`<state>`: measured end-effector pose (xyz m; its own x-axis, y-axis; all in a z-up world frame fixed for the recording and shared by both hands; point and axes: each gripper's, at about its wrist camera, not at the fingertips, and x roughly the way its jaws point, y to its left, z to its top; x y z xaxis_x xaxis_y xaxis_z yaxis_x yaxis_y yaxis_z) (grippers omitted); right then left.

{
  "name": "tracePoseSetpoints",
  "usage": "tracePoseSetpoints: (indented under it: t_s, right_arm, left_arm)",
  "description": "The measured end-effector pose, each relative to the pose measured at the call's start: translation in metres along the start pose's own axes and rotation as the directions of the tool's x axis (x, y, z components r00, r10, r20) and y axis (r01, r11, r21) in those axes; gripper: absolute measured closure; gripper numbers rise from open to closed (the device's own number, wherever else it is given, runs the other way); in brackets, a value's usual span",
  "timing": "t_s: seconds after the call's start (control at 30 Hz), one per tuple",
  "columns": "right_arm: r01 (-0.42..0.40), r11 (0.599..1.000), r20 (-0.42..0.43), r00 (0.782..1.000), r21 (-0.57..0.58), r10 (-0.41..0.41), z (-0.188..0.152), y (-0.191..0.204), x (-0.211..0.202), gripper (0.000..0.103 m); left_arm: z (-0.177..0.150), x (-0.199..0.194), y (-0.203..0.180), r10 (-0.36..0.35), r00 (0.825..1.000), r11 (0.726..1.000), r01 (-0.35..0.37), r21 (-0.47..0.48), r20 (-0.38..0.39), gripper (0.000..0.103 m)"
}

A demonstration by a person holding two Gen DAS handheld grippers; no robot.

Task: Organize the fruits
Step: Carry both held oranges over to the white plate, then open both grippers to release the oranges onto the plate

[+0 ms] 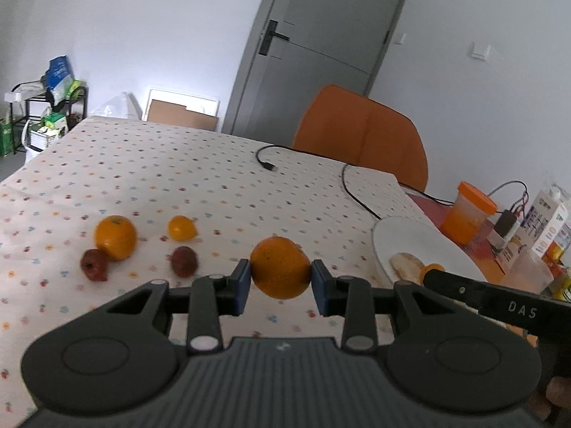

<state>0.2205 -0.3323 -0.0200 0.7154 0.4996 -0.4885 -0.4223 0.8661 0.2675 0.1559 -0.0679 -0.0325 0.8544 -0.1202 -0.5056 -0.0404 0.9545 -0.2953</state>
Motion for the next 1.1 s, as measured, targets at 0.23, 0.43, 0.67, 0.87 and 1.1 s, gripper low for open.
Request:
tracePoseSetpoints:
  t_s: [0.23,0.43,0.67,0.87,1.1]
  right_arm:
    - [0.042,0.999,0.013,0.999,0.030,-0.042,-0.008,-0.021,-0.017,0.081]
    - [0.071,0.996,0.019,0.997,0.059,-0.072,-0.014,-0.037,-0.028,0.081]
    - [0.077,0.992,0.036,0.996,0.097,-0.080,-0.018,-0.053,-0.039,0.071]
    - [0.075,0.984,0.065,0.994,0.162,-0.087,-0.021,-0.076,-0.055,0.071]
    - [0.086,0.975,0.085,0.991,0.203,-0.106,-0.025,-0.092,-0.066,0.071]
  left_arm:
    - [-0.004,0.004,-0.023,-0.039,0.999,0.998,0.040,0.038,-0.014,0.068]
    - [-0.006,0.010,-0.043,-0.069,0.997,0.995,0.071,0.069,-0.026,0.068]
    - [-0.006,0.015,-0.068,-0.105,0.994,0.987,0.109,0.115,-0.035,0.068]
    - [-0.007,0.022,-0.087,-0.131,0.990,0.979,0.137,0.148,-0.048,0.068]
    - [-0.010,0.030,-0.109,-0.154,0.986,0.969,0.164,0.185,-0.067,0.069]
